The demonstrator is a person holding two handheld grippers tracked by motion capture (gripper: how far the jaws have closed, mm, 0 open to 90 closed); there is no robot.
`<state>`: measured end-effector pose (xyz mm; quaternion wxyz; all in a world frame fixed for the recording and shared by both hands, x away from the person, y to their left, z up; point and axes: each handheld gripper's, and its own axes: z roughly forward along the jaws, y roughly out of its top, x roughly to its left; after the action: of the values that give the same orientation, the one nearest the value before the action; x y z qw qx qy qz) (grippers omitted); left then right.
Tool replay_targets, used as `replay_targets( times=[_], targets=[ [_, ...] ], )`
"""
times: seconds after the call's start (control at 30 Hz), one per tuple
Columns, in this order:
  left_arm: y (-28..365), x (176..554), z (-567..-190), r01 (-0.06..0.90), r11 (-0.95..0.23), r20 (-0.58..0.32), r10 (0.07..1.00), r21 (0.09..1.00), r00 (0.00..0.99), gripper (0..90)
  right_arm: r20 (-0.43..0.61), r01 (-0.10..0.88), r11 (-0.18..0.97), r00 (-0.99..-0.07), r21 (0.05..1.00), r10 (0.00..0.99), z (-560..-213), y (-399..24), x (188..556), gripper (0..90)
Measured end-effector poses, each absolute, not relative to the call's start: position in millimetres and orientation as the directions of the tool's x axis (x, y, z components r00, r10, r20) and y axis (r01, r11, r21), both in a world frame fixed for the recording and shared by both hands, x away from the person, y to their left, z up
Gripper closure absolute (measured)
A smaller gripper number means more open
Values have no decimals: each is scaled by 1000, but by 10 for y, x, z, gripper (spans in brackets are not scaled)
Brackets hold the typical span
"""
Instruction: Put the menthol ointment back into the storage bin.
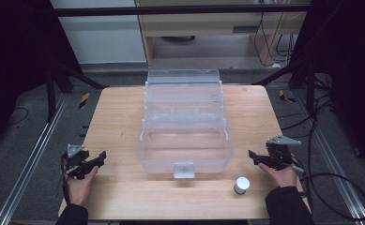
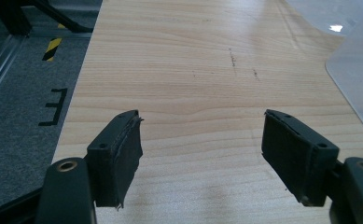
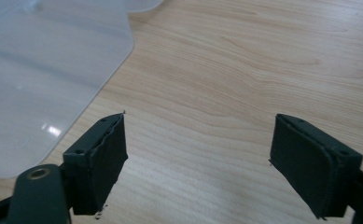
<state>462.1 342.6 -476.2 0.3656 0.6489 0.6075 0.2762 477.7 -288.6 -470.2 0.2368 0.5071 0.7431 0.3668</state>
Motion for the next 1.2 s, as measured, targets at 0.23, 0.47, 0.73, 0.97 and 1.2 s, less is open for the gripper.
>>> replay_targets(
  times=[0.23,0.47,0.73,0.97,1.2],
  targets=[
    [3428,4631,-4773,597,-10,-76,990,802,119,284,-53,577,312,-420,755,906,-4468,-2878,4680,286],
    [3422,4653,-4789,612,-38,-56,990,790,133,282,-67,564,390,-508,728,859,-4070,-2775,4692,359],
    [3413,4667,-4800,622,-53,-49,988,781,146,282,-106,544,490,-589,682,801,-3786,-2646,4706,391],
    [3401,4670,-4803,627,-71,-35,987,776,155,286,-100,536,568,-667,625,739,-3663,-2559,4686,410],
    [3385,4672,-4798,632,-85,-27,986,771,166,298,-95,515,651,-740,558,666,-3590,-2479,4618,396]
  ],
)
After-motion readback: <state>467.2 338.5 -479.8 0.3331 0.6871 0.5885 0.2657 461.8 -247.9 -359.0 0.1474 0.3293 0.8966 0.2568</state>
